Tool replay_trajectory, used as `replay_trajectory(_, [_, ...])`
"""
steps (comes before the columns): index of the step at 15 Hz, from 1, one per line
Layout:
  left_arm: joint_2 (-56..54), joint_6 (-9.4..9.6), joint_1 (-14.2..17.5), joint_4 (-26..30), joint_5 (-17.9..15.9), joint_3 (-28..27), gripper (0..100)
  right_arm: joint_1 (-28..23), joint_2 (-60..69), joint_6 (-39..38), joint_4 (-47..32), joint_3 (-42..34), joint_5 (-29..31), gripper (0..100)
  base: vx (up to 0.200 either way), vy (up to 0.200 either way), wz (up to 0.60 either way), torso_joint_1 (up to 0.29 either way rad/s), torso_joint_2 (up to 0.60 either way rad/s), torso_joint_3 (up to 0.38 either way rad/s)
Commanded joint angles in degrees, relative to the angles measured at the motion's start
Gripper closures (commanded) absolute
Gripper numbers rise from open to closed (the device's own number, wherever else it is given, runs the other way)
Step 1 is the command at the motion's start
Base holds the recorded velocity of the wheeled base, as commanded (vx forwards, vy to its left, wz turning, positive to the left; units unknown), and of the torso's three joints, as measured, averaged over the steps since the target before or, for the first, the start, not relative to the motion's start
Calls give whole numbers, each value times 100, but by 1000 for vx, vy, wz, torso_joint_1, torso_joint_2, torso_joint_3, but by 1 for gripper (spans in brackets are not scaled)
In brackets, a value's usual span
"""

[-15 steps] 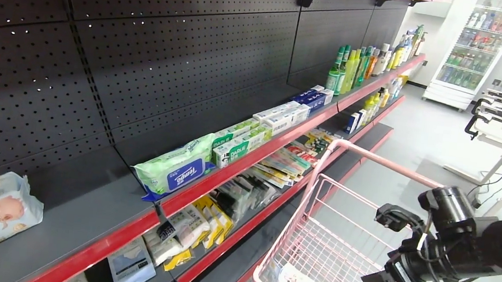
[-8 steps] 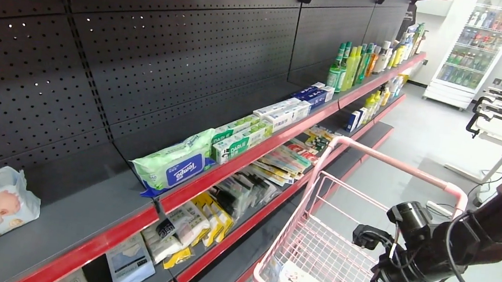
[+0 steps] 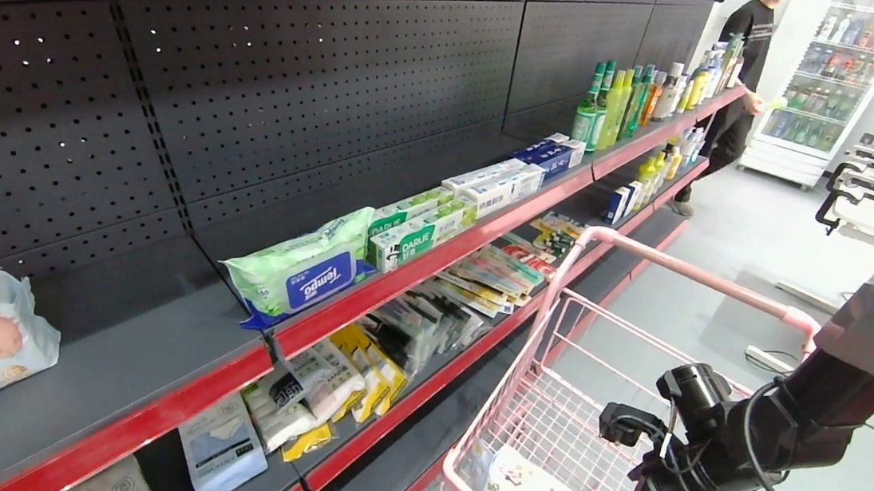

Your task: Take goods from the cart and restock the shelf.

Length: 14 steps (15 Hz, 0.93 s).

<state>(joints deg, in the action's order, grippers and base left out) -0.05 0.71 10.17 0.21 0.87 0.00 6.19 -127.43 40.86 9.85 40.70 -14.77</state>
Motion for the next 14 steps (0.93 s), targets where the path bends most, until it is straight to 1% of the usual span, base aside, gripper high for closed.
replay_trajectory(1, [5,8,3,-3,1,0,0,-4,-72,62,-1,-19,-8,0,0,0,0,-149,339,193])
replay_trajectory(11, [5,8,3,-3,1,0,0,110,-28,115,-1,-10,-105,0,0,0,0,-147,350,202])
replay_trajectory(13, [5,8,3,-3,1,0,0,110,7,326,-1,-19,-307,0,0,0,0,-144,351,202])
replay_trajectory(14, [5,8,3,-3,1,0,0,110,-1,335,-1,-27,-307,0,0,0,0,-51,134,71])
